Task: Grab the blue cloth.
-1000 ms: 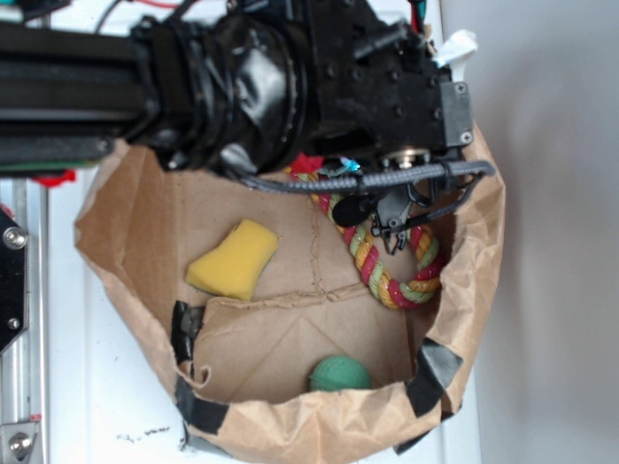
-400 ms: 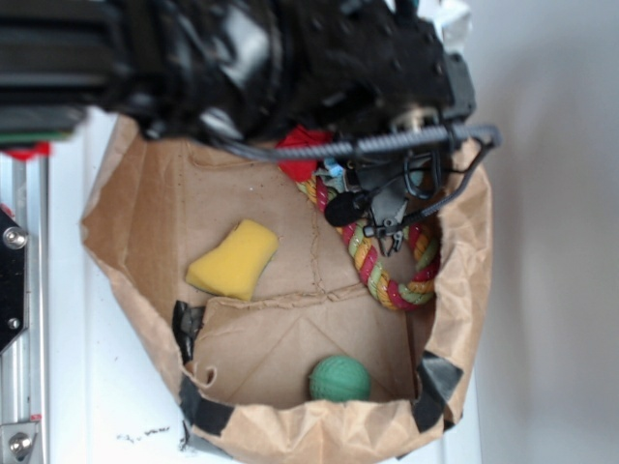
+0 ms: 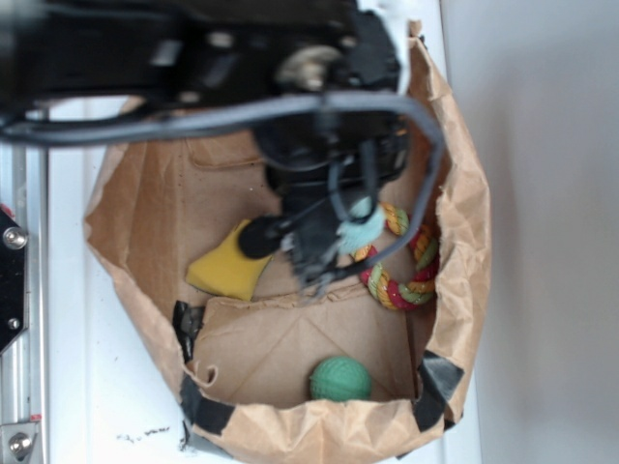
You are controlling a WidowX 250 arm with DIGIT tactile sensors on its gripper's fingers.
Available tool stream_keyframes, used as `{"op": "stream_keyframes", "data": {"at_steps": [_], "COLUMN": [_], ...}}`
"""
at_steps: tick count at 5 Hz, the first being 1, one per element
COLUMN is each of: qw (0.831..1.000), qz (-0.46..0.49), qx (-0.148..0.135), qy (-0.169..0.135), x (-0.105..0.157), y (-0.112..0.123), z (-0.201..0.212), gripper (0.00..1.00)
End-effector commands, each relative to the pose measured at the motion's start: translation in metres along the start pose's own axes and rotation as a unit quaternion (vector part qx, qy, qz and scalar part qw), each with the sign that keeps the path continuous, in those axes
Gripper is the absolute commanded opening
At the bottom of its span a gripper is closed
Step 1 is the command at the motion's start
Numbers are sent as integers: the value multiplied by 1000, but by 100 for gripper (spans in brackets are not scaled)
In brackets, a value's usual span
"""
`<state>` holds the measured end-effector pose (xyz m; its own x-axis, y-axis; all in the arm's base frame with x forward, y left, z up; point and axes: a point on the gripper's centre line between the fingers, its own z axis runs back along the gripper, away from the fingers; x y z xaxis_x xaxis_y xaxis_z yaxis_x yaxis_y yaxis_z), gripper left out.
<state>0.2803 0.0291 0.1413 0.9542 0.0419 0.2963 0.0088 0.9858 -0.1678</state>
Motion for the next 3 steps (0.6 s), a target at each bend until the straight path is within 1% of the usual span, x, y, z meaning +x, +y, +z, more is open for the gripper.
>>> {"op": "stream_keyframes", "data": {"at_steps": [1, 2, 3], "qw": [999, 994, 993], "qz": [11, 42, 45], "qx": [38, 99, 110], "qy": [-9, -36, -6], "x": [-7, -1, -2], "y": [-11, -5, -4], "z": [58, 67, 79], "gripper": [0, 0, 0]}}
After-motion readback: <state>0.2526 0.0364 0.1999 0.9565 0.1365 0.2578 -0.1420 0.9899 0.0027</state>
